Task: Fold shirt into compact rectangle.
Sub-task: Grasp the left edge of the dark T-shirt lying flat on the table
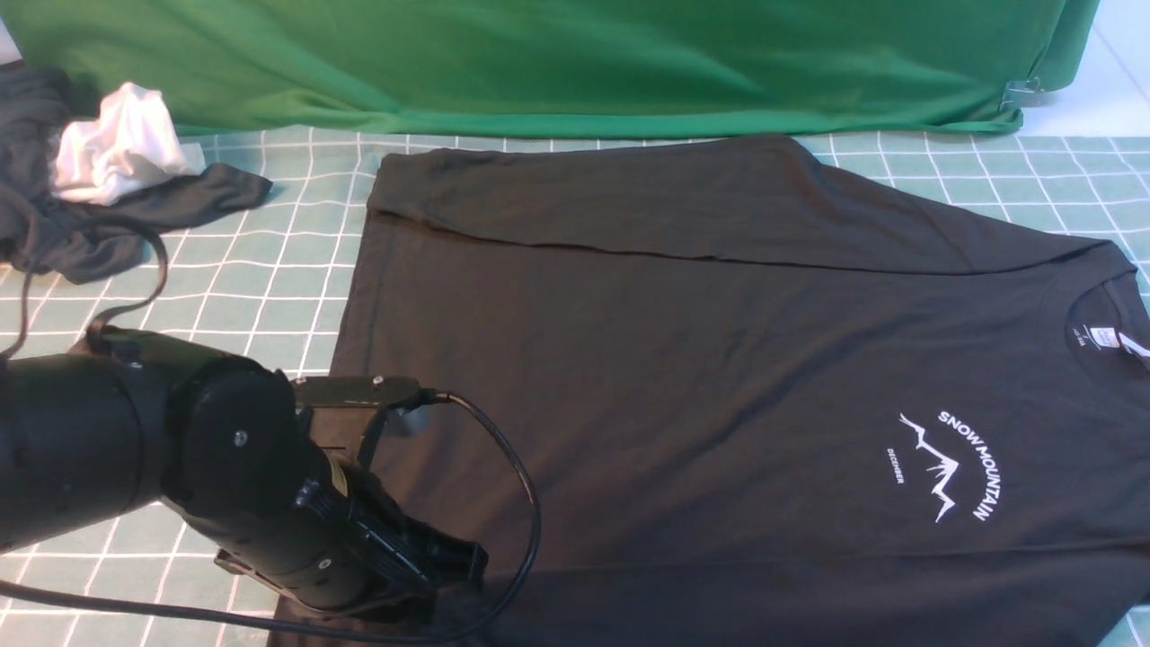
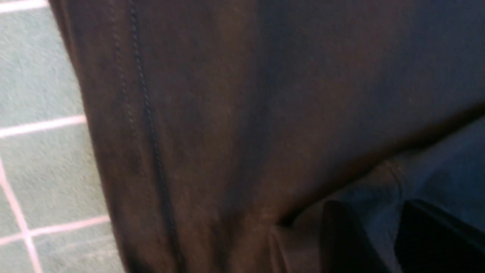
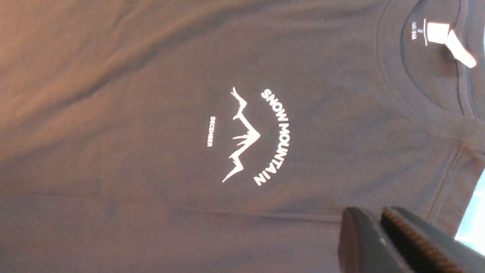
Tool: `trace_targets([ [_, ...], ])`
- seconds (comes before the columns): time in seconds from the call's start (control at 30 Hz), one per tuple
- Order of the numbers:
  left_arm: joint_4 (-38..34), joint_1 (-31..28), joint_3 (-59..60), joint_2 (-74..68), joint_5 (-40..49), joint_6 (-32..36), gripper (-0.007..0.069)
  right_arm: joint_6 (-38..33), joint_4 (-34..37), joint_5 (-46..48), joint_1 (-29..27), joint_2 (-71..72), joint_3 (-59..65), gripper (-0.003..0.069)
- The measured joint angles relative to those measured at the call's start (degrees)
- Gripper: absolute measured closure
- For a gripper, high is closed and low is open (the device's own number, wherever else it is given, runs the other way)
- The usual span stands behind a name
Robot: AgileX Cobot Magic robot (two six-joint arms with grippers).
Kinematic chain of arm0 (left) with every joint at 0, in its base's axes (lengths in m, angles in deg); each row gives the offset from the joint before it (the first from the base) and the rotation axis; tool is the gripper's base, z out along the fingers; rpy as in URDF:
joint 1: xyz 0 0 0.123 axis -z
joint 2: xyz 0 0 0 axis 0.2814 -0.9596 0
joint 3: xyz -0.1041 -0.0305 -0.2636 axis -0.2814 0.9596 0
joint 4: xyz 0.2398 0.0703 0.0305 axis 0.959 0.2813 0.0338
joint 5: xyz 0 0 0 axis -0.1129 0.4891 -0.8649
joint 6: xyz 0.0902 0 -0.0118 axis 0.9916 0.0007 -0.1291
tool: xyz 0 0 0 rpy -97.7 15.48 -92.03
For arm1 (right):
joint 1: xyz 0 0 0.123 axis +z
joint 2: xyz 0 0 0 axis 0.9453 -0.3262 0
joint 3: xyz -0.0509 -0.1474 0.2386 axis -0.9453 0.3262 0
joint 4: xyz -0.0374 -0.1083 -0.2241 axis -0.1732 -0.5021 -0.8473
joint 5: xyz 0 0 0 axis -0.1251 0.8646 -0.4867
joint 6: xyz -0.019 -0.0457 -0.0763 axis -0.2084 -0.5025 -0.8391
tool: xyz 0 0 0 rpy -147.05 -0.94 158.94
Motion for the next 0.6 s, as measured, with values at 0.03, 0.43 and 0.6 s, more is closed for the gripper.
trace_targets([
  [0.03, 1.07, 0.06, 0.00, -0.04, -0.07, -0.36, 0.0393, 0.00, 0.00, 0.00, 0.00, 0.00, 0.00, 0.0580],
  [0.43, 6.32, 0.16, 0.18, -0.04, 1.22, -0.60, 0.0139, -0.12, 0.05, 0.00, 0.00, 0.00, 0.00, 0.0548],
  [0.6, 6.13, 0.16, 2.78, -0.04, -1.50, -0.60, 0.0126, -1.17, 0.05, -0.05, 0.00, 0.00, 0.00, 0.0539],
])
